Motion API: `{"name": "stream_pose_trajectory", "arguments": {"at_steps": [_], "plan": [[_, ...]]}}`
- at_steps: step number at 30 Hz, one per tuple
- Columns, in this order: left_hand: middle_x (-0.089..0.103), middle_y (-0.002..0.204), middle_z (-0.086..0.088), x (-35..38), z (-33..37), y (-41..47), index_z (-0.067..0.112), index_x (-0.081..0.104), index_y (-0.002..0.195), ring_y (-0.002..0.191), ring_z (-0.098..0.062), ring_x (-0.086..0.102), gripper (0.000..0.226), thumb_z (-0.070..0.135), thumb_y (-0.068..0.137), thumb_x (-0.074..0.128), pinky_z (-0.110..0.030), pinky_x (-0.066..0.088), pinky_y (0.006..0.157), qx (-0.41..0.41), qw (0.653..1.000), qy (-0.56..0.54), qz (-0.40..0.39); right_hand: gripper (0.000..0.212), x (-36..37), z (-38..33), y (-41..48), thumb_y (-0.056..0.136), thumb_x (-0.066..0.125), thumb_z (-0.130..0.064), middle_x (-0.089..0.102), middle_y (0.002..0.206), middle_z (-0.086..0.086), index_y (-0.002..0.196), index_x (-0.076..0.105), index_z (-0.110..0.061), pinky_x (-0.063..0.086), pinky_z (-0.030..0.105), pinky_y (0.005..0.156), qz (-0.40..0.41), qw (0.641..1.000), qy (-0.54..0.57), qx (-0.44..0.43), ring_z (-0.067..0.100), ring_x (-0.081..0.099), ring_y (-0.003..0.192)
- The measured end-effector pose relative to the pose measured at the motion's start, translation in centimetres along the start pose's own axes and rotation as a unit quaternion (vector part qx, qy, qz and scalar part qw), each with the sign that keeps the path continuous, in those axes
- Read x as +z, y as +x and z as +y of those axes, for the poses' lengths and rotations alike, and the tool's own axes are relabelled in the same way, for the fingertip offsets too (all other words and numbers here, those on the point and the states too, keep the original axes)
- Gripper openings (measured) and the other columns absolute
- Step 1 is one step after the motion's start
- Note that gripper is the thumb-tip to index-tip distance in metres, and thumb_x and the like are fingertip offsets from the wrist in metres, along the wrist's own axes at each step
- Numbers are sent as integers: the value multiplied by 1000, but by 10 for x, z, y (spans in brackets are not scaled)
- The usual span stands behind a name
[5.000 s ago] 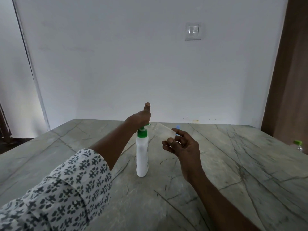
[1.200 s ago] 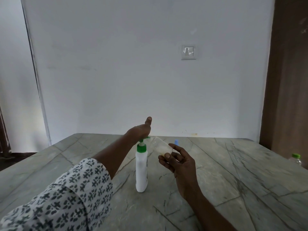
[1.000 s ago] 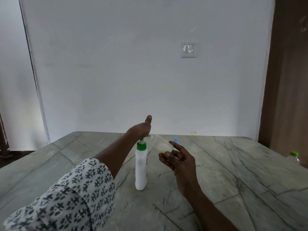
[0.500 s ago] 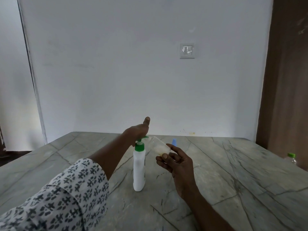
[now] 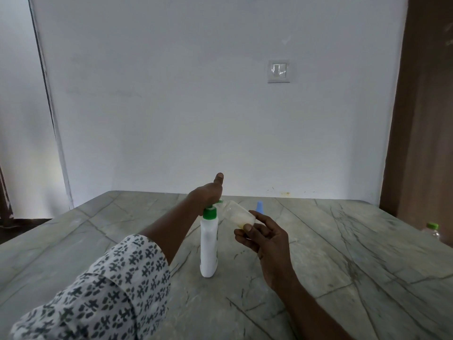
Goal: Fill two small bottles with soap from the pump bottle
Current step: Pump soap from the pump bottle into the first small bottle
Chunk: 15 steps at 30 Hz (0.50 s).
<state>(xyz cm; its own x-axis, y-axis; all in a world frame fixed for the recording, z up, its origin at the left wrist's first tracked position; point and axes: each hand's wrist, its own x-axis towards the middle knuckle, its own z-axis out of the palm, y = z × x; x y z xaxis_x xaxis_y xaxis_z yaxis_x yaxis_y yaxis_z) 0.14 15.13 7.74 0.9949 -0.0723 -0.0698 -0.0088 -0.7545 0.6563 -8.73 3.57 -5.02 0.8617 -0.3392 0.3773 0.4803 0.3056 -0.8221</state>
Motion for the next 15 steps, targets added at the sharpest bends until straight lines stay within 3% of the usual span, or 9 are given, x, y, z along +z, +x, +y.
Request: {"name": "stream_pose_trajectory", "arguments": {"at_steps": [15], "plan": [[25,155,-22,-9,6,0,6,26,150,142,-37,28,85,67,94,5,-47,25,115,13,1000,12,-8,37,5,-4,0,83,67,-1,77,99,9,117,62,-14,61,37,77,-9,1000,28,-2,37,73,90]]}}
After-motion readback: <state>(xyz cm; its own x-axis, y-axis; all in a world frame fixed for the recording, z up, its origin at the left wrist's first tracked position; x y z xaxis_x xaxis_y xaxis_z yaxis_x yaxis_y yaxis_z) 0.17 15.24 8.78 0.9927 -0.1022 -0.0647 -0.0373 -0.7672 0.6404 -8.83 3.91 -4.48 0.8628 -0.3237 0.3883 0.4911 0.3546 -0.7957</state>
